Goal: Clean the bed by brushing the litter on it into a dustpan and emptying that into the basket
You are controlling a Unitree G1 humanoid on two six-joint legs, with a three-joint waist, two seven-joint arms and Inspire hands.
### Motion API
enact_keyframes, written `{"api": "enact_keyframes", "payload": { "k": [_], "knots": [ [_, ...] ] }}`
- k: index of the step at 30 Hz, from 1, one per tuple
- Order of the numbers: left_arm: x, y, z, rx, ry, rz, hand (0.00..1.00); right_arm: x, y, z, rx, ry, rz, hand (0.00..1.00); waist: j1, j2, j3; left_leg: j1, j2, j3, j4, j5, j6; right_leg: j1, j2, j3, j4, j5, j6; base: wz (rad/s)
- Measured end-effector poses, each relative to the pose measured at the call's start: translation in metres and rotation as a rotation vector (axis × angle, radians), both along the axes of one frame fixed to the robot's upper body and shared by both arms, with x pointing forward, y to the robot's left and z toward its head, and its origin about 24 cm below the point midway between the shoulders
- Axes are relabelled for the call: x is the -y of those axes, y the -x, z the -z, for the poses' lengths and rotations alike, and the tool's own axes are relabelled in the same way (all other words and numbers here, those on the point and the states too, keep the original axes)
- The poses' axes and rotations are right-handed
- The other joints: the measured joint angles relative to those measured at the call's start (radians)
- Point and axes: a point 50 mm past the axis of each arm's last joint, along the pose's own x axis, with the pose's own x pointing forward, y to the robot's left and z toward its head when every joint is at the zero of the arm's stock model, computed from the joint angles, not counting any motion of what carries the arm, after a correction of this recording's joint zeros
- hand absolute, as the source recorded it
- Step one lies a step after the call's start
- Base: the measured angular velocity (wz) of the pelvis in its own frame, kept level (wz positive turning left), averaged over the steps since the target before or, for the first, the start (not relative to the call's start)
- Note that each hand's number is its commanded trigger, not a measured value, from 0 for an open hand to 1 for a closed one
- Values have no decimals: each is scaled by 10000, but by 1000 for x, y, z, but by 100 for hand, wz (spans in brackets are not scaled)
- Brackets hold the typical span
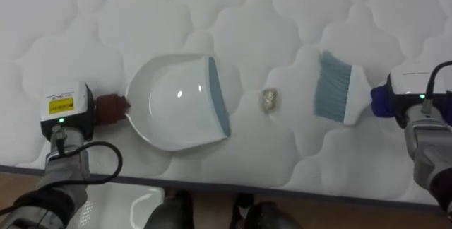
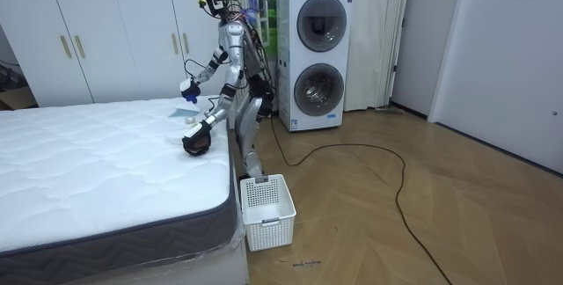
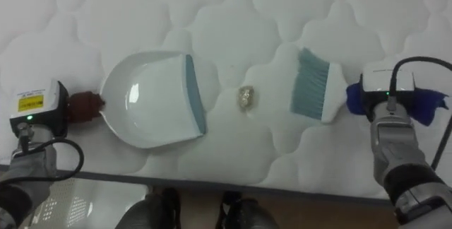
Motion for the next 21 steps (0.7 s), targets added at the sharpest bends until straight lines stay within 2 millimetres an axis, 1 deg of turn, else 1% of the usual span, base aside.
{"api": "enact_keyframes", "payload": {
  "k": [4, 9, 11, 16, 18, 19, 21],
  "knots": [
    [2, -2, -2, 102, 32, 71, 100, -9, -3, -2, -234, 116, -153, 100, -22, 4, 1, -31, 27, -11, -2, 3, -20, 16, 156, 1, -149, 75, -33, -3],
    [3, -2, -2, 114, 54, 71, 100, -15, -5, -1, -439, -65, -159, 100, -140, 6, 0, -17, 33, -21, -5, 13, -35, 33, 167, 2, -149, 79, -37, 0],
    [2, -1, -1, 39, -10, 59, 100, -21, -7, 0, -531, -238, -169, 100, -233, 6, -1, 28, 32, -18, -17, 16, -40, 72, 171, 6, -151, 83, -41, 0],
    [2, -1, 0, -104, 52, 29, 100, -30, -7, 3, -628, -157, -322, 100, -277, 35, -9, 57, 48, 6, -52, 32, -62, 78, 215, 26, -264, 140, -54, -4],
    [2, -1, 0, -132, 58, 19, 100, -33, -5, 3, -674, 64, -510, 100, -289, 67, -10, 64, 95, 8, -38, 32, -64, 126, 243, 12, -261, 148, -63, 0],
    [2, -1, 0, -162, 67, 18, 100, -34, -3, 5, -732, 229, -648, 100, -290, 88, -9, 90, 164, 7, -35, 31, -66, 170, 259, 11, -278, 148, -63, 0],
    [3, -1, 1, -271, 81, 52, 100, -38, -4, 4, -758, 319, -772, 100, -301, 127, -15, 106, 165, 6, -39, 30, -68, 195, 278, 0, -300, 150, -67, 0]
  ]
}}
